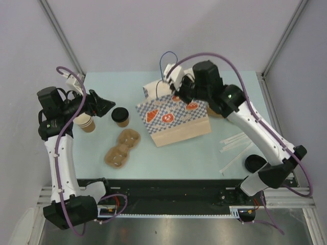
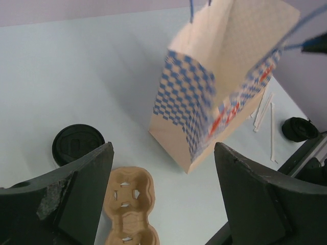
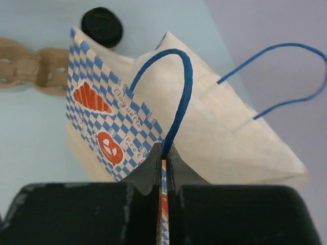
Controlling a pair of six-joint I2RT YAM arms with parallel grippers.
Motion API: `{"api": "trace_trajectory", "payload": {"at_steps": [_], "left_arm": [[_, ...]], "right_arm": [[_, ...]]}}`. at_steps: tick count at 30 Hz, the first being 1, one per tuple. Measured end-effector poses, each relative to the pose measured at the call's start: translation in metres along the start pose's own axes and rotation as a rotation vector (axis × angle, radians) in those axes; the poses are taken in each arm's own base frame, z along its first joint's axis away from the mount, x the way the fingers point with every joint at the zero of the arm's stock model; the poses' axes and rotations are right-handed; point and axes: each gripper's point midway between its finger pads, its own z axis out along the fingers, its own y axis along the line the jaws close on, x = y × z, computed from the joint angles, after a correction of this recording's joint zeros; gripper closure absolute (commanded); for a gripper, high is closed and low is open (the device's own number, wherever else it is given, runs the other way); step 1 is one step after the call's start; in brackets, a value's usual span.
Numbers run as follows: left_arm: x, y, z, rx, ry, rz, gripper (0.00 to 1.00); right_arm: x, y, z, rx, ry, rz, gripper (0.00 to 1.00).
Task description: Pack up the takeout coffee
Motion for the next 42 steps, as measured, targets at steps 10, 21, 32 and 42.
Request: {"api": "trace_trajectory", "payload": {"at_steps": [10,21,32,42], "left_arm": [[0.043,-0.038,0.021,0.080,0.107,0.005,0.13],[0.070,-0.065,0.040,0.134,0.209,0.031,0.13],[0.061,-0.092,0.055,0.177,0.225,0.150,0.11],[0.047,-0.101,0.073,0.178,0.226,0.219,0.12]], "right_arm": [[-0.005,0.132,-0.048,-0.114,0.011,-0.153,0.67],[0.008,0.118,-0.068,-0.065,0.075,-0.105,0.12],[-0.036,0.011,-0.131,0.127,-0.081,0.076,0.09],[-0.013,0.004,-0.055,0.031,0.021,-0.014,0.26]]}}
